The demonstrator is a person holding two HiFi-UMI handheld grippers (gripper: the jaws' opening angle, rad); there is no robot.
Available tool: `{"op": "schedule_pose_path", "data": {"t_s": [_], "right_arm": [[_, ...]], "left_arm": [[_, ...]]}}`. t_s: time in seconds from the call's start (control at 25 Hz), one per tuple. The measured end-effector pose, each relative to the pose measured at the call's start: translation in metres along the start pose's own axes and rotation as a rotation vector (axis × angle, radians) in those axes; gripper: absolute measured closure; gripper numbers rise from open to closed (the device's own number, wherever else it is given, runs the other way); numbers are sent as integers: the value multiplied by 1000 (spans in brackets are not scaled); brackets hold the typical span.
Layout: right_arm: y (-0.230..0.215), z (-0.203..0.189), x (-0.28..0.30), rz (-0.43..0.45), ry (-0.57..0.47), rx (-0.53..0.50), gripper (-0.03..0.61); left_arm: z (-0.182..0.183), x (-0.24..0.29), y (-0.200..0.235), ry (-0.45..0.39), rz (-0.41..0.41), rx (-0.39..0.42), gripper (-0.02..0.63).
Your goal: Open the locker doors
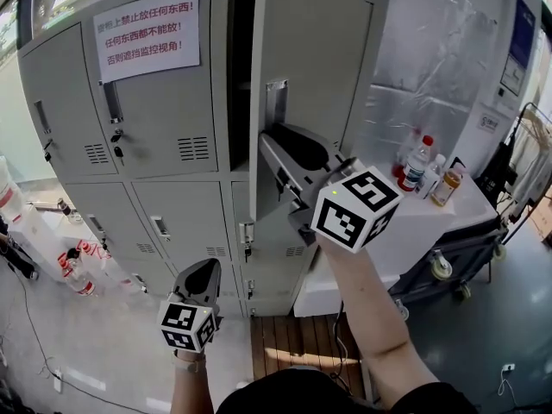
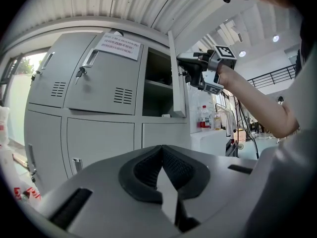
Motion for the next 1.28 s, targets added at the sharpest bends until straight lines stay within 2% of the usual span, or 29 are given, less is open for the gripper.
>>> {"op": "schedule_pose_path", "data": {"t_s": [0.56, 0.84, 1.0, 1.28], "right_arm": [[-26, 22, -66, 165, 0, 74, 474], [-39, 29, -97, 119, -18, 45, 489], [-44, 32, -112, 108, -24, 27, 425], [-47, 31, -122, 91, 2, -35, 381]], "left_arm": [[10, 26, -56, -1, -31, 5, 596], [12, 41, -80, 3, -73, 12, 596], [12, 50, -89, 8, -95, 14, 597], [9, 66, -98, 16, -124, 11, 597]]}}
Point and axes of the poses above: the fingertips, and each gripper's own axes: x forward along the fingers, y to its left, z out of its top, the point moved 7 cm from there along -x, backward along the fingers, and after that the axes turned 14 degrees about -z, right-handed, at the moved point
